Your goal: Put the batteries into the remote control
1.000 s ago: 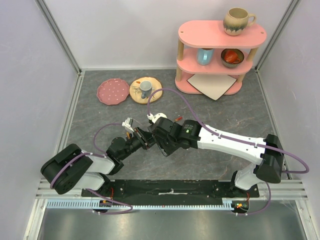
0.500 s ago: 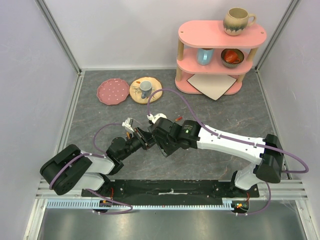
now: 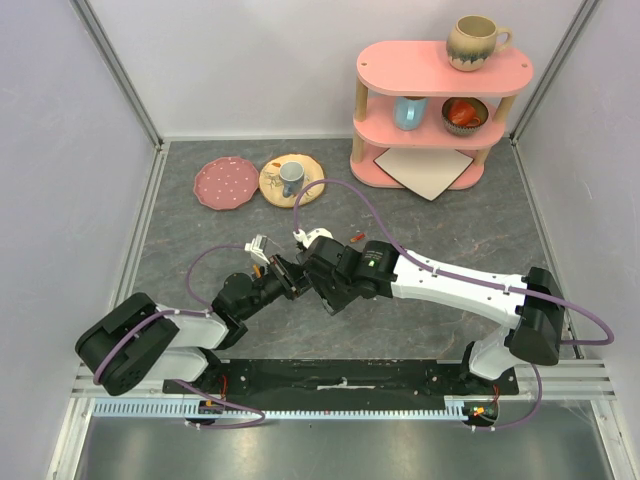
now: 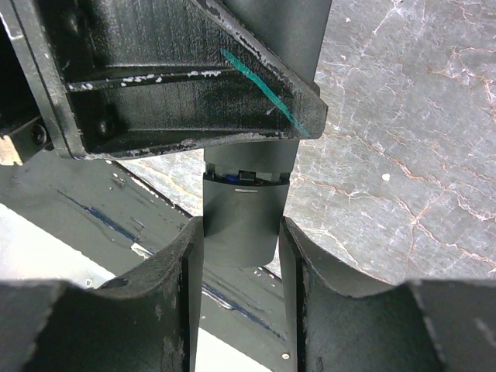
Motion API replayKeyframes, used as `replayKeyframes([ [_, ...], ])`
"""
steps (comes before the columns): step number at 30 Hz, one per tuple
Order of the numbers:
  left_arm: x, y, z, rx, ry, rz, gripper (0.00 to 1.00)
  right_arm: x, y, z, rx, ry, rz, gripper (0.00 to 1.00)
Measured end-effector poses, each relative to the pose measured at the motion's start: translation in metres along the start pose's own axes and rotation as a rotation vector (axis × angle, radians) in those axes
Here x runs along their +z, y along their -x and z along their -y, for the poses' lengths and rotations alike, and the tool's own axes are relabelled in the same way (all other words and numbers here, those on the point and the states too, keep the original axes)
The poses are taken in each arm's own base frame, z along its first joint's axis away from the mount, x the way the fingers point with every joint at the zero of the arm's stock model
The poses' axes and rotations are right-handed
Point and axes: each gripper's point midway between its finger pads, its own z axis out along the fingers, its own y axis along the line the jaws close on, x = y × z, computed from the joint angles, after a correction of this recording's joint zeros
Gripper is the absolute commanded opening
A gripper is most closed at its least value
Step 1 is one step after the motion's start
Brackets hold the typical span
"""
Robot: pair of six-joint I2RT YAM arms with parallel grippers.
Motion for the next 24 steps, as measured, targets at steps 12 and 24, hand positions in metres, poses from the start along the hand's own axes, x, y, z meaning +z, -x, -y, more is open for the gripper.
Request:
replayKeyframes([
  [12,0.0,-0.008,-0.004,-0.004,0.026,-0.022,0.02,0.005,-0.005,0.002,-0.006,-0.018,-0.024,0.21],
  [24,0.001,-0.013,-0.003,0.004,0.027,-0.027,0.02,0.005,-0.008,0.004,-0.011,-0.027,-0.038,0.2],
])
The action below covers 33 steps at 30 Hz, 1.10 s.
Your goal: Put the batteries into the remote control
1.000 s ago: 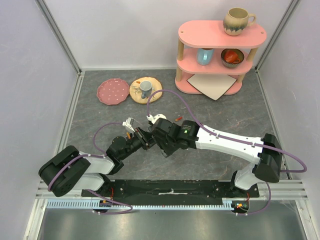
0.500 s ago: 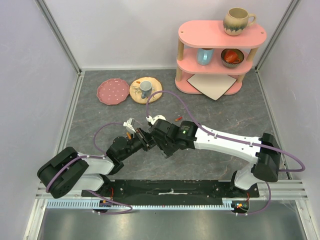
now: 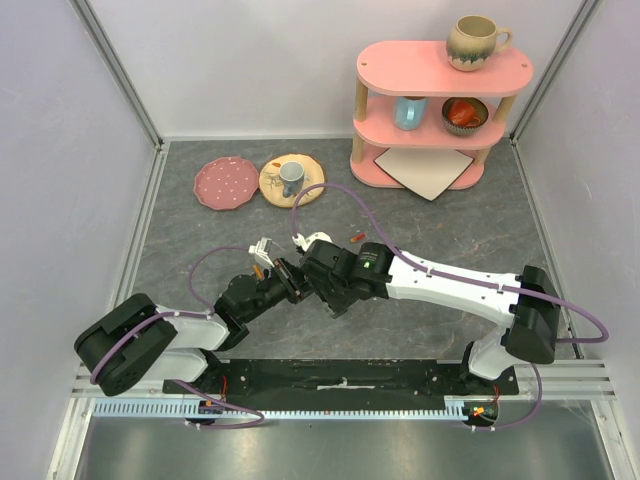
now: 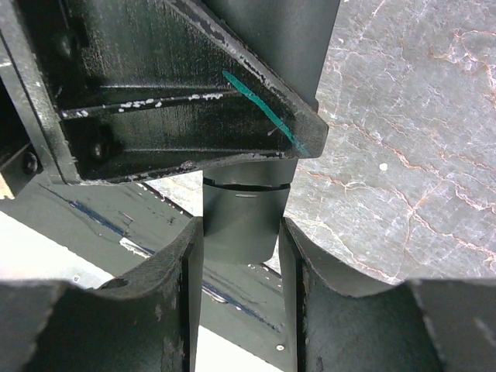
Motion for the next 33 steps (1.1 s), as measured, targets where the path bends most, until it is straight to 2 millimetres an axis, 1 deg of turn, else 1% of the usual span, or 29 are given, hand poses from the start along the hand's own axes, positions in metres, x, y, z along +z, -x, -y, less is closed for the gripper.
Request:
replayKeyframes([
  [26,0.007,0.0,0.005,0.01,-0.008,0.022,0.02,-0.004,0.007,0.011,0.024,0.0,-0.025,0.18],
  [29,0.008,0.0,0.006,0.01,-0.008,0.023,0.02,-0.004,0.007,0.012,0.025,0.004,-0.028,0.2],
  [32,0.008,0.001,0.005,0.01,-0.008,0.026,0.02,-0.004,0.006,0.012,0.021,0.009,-0.031,0.24],
  [33,0.008,0.001,0.006,0.01,-0.008,0.027,0.02,-0.004,0.006,0.012,0.021,0.011,-0.033,0.28],
])
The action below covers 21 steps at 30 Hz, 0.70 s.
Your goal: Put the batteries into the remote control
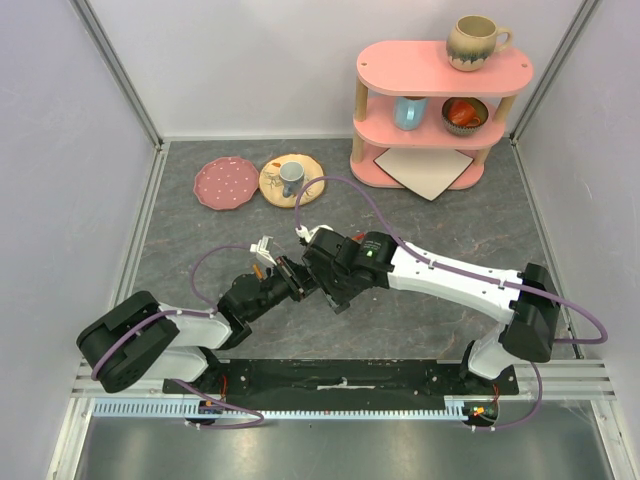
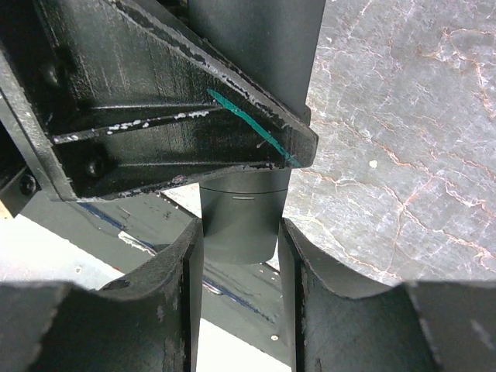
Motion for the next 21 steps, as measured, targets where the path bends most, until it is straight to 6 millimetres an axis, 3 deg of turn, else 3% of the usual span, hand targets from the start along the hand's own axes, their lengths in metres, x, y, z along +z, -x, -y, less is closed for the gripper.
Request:
replayKeyframes([
  [6,0.0,0.002,0.004,0.002,-0.013,0.015,0.02,-0.006,0.002,0.001,-0.012,0.016,0.015,0.51],
  [16,-0.003,0.003,0.044,0.03,-0.123,0.021,0.02,-0.028,0.025,-0.003,0.006,0.077,0.136,0.57],
  [21,0.002,0.003,0.051,0.039,-0.132,0.012,0.02,-0.04,0.027,0.002,0.017,0.085,0.18,0.59],
])
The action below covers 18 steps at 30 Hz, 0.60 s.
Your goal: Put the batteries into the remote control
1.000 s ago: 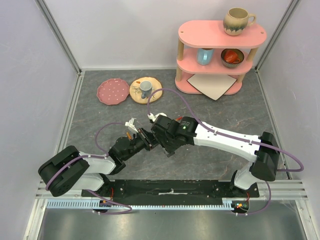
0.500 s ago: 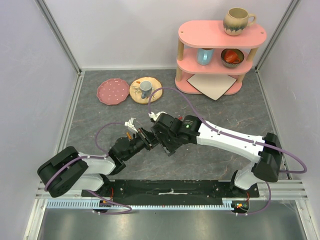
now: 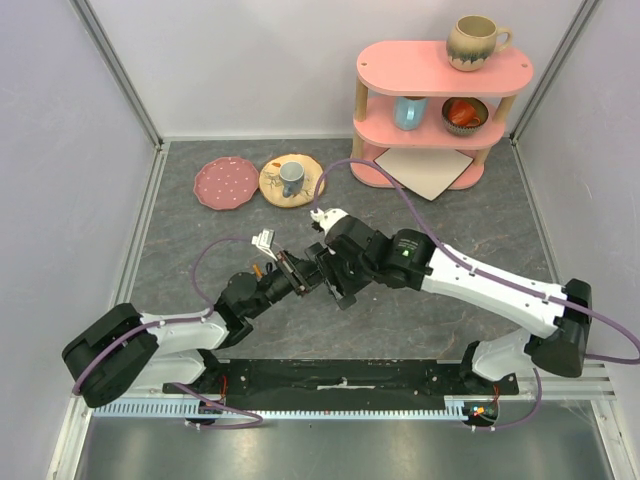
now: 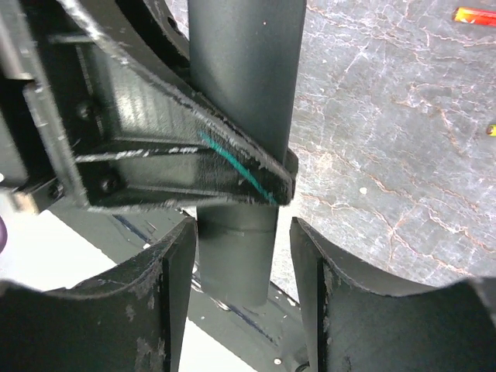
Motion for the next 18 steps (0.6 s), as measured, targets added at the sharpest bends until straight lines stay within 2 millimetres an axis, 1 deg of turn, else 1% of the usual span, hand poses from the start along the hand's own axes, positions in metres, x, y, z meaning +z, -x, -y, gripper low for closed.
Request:
replayKeyframes([
  [2,0.0,-0.001,-0.004,0.0,0.02,-0.006,0.02,-0.007,0.003,0.002,0.002,0.0,0.026,0.6],
  [7,0.004,-0.006,-0.025,-0.002,0.141,-0.037,0.02,-0.026,0.009,0.006,0.001,0.005,0.089,0.6],
  [9,0.007,-0.005,-0.03,0.005,0.191,-0.041,0.02,-0.03,0.011,0.009,0.0,-0.004,0.111,0.59],
  [13,0.012,0.001,-0.038,0.025,0.313,-0.033,0.02,-0.034,0.008,0.015,-0.025,-0.056,0.145,0.57],
  [15,0.014,0.007,-0.045,0.034,0.404,-0.018,0.02,-0.034,0.006,0.016,-0.059,-0.106,0.168,0.57],
  [18,0.012,0.017,-0.053,0.047,0.525,0.009,0.02,-0.036,0.004,0.01,-0.115,-0.165,0.207,0.59],
])
